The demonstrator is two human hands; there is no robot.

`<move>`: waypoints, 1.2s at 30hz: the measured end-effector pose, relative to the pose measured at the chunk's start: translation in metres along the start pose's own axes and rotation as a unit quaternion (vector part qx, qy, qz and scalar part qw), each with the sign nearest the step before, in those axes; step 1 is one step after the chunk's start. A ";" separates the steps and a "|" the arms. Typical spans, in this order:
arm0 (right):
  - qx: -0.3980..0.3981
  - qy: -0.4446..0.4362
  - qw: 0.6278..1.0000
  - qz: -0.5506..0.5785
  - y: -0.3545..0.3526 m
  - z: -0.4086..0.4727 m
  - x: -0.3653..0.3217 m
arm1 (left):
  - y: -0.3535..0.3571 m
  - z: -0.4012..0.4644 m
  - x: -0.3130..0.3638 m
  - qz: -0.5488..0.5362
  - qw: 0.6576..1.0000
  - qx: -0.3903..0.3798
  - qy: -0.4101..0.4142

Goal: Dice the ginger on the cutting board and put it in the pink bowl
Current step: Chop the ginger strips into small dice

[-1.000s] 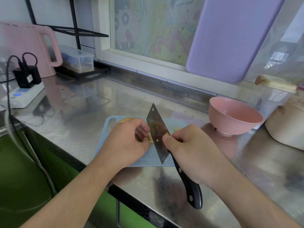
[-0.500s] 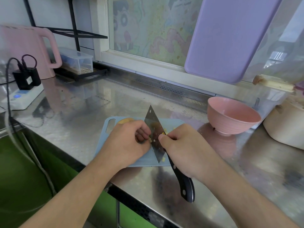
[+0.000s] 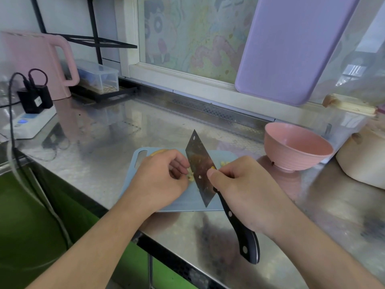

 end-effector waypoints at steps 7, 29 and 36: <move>0.000 -0.008 1.000 -0.005 0.002 -0.001 -0.003 | -0.005 0.001 -0.002 -0.002 1.000 0.021 -0.010; -0.017 0.034 0.999 -0.003 0.015 0.007 0.003 | 0.001 0.002 -0.001 0.011 1.000 -0.001 0.005; -0.028 0.006 1.000 -0.001 0.007 0.003 0.003 | 0.003 0.005 0.001 0.083 0.995 0.013 0.055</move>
Point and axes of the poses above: each hand's wrist, its own z-axis towards the middle knuckle, its own y-axis out of the palm, x = y × z, the point moved 8 cm from there along z, towards the middle knuckle, and after that the axes turned 10 degrees about x, right-handed, at the moved point
